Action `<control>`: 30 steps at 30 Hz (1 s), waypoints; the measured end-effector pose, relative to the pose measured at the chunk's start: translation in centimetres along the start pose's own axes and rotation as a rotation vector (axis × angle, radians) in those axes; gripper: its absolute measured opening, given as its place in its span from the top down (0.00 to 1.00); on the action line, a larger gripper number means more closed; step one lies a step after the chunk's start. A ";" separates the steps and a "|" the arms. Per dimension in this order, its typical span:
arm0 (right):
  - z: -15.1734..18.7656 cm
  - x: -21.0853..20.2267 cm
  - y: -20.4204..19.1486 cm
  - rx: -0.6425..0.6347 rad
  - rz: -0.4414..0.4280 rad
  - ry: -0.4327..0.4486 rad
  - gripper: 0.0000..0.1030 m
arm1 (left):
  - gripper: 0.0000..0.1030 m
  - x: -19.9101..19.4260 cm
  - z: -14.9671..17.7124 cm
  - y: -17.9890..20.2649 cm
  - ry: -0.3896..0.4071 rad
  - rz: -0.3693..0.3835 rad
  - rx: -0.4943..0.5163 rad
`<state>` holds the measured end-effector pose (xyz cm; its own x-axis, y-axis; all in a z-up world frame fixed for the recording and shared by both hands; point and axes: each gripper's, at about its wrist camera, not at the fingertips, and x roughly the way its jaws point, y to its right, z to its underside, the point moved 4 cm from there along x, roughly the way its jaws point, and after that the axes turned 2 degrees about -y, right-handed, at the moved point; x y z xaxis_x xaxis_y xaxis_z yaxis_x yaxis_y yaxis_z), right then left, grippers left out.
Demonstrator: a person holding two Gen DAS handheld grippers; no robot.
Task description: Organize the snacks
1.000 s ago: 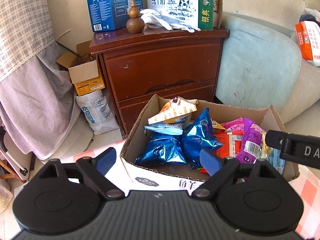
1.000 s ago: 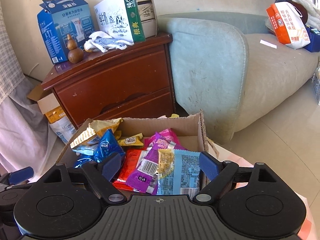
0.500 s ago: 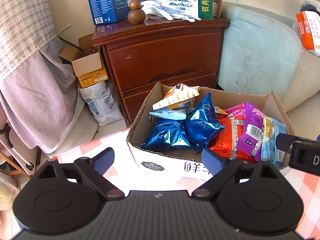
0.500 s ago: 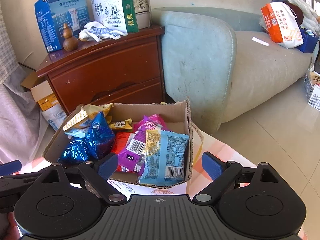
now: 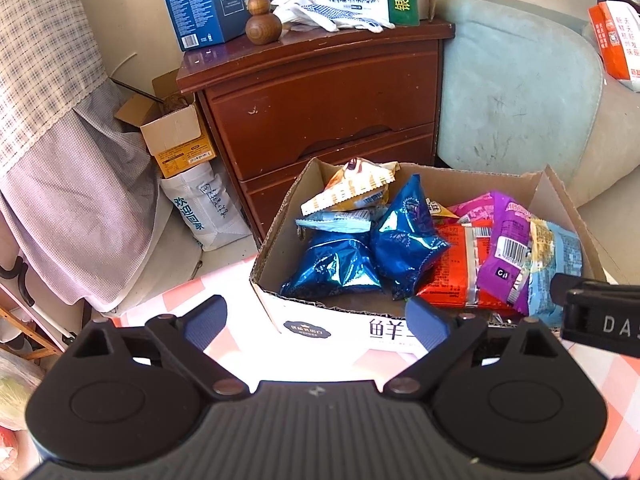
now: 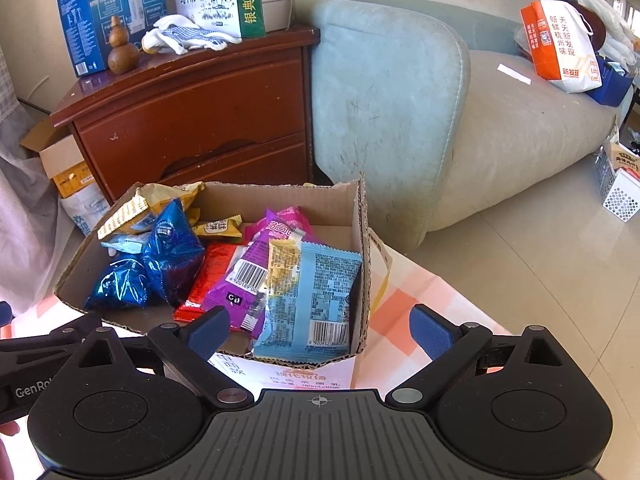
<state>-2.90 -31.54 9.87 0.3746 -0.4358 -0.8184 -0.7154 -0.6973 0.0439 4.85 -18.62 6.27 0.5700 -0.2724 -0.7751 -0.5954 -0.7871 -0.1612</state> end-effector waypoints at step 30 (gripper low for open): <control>0.2 0.2 -0.8 -0.084 0.056 0.012 0.05 | 0.06 0.5 0.2 1.1 -0.024 -0.016 0.058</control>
<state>-2.38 -30.96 9.57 0.3426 -0.4822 -0.8063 -0.6840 -0.7163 0.1378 4.34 -19.50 5.62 0.5659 -0.2463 -0.7868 -0.6188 -0.7575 -0.2080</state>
